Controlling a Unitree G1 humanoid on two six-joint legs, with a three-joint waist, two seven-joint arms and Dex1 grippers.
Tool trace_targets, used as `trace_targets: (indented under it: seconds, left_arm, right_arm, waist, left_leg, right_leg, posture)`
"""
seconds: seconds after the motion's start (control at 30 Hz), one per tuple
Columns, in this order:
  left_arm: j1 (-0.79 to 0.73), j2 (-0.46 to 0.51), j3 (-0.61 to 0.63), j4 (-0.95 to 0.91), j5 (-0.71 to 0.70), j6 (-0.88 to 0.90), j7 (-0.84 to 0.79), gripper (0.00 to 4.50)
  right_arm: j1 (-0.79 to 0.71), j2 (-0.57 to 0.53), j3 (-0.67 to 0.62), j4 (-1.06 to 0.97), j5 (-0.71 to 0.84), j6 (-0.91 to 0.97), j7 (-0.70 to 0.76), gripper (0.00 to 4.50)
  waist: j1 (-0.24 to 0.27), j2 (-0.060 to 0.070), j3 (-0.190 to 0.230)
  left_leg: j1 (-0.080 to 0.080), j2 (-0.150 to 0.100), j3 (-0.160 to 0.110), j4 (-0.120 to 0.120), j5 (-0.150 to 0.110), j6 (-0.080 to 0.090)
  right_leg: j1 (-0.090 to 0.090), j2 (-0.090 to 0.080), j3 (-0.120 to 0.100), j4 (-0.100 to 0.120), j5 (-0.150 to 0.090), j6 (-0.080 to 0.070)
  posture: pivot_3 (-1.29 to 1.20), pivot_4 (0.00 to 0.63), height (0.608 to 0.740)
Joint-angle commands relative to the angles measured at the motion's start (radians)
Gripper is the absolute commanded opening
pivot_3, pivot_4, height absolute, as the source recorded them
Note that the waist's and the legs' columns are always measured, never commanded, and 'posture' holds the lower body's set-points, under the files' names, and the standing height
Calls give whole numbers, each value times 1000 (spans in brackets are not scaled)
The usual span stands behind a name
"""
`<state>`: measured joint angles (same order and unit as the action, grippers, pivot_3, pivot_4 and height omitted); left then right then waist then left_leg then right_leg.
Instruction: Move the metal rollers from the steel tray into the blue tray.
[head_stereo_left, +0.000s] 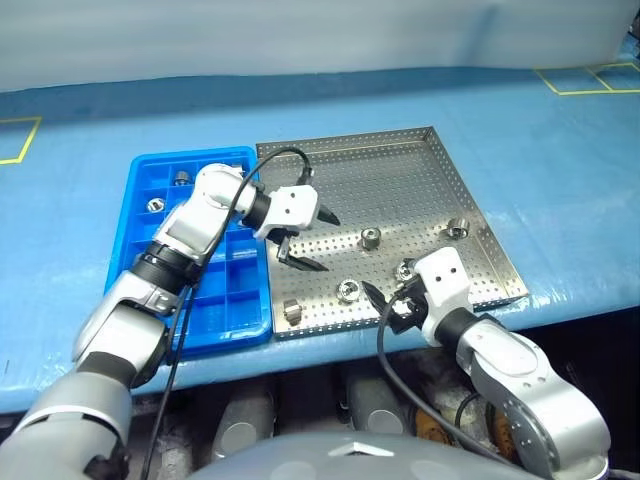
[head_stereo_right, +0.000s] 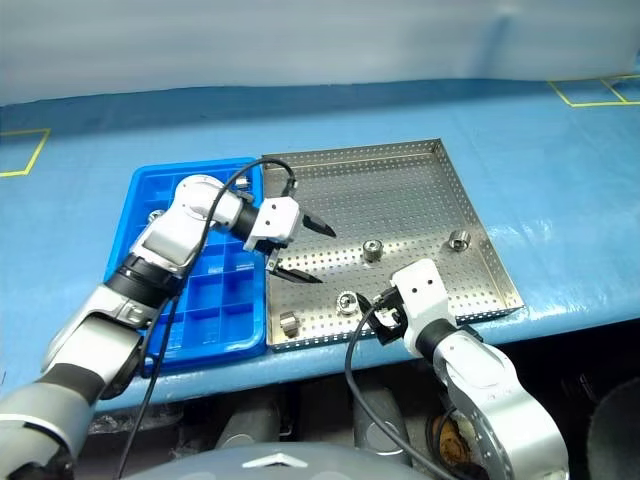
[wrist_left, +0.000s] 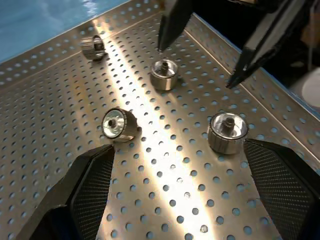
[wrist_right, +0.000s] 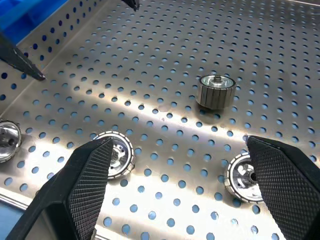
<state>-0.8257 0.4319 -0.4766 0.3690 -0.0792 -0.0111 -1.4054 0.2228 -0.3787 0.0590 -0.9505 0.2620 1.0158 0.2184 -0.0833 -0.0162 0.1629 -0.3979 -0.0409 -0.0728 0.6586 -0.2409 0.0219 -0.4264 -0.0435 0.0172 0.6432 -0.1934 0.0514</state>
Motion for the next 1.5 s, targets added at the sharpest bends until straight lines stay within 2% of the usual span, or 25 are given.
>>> trace_targets:
  seconds: [0.03, 0.3, 0.57, 0.7, 0.8, 1.03, 1.2, 1.33, 1.5]
  left_arm:
    - [-44, -57, -30, 69, 35, -114, -39, 4478]
    - [-64, -139, -99, 186, 115, -215, -85, 4478]
    - [-54, -154, -166, 272, 251, -306, -44, 4478]
    - [-42, -174, -164, 292, 267, -301, -20, 4478]
    - [-46, -174, -174, 327, 312, -337, 24, 3942]
    - [-61, -183, -109, 325, 277, -297, 77, 1713]
    - [-75, -134, -15, 221, 206, -215, 90, 1712]
    - [-58, -50, 120, 33, 150, -74, 162, 1712]
    - [92, 116, 276, -267, 122, 157, 254, 1712]
  right_arm:
    - [20, 27, -18, -50, -1, 0, -33, 4500]
    - [41, 58, -7, -61, -4, -10, -69, 4500]
    - [42, 70, -2, -63, -8, -22, -87, 4500]
    - [35, 72, 0, -61, -8, -25, -93, 4500]
    - [30, 71, 0, -60, -7, -27, -93, 4500]
    - [11, 66, 2, -48, -6, -25, -87, 4500]
    - [-27, 59, 16, -29, 1, -21, -74, 4500]
    - [-92, 64, 50, 5, 9, -19, -58, 4500]
    - [-211, 104, 116, 90, 11, -33, -48, 4500]
  waist:
    - [-5, 0, 0]
    - [-32, 0, 0]
    - [-60, 0, 0]
    - [-67, 0, 0]
    - [-65, 1, -1]
    - [-66, 1, -1]
    - [-64, 1, 0]
    - [-52, 1, 0]
    - [-29, 1, 0]
  left_leg:
    - [0, 0, 0, 2, 0, 0]
    - [0, 0, 5, 6, -1, 4]
    - [-1, 0, 6, 5, -2, 5]
    - [-1, 0, 6, 6, -2, 5]
    - [0, -1, 6, 6, -2, 5]
    - [1, -1, 6, 8, -2, 6]
    - [-1, 0, 6, 6, -2, 6]
    - [-2, 0, 5, 5, -2, 6]
    - [0, 0, 6, 3, -2, 5]
  right_leg:
    - [1, 0, 0, 0, 0, 1]
    - [2, 0, 6, -1, 3, 6]
    - [0, 0, 6, -1, 4, 6]
    - [1, 0, 7, -1, 4, 6]
    - [2, 0, 7, -1, 4, 7]
    - [4, -1, 7, -2, 5, 8]
    - [0, 0, 7, -1, 4, 8]
    - [-2, 0, 7, 0, 4, 7]
    - [-1, 0, 7, 0, 4, 6]
  posture:
    - [-225, 150, 740]
    - [-267, 150, 740]
    - [-280, 150, 740]
    - [-282, 150, 740]
    - [-282, 150, 740]
    - [-250, 150, 740]
    - [-202, 150, 740]
    - [-126, 150, 740]
    - [-43, 150, 740]
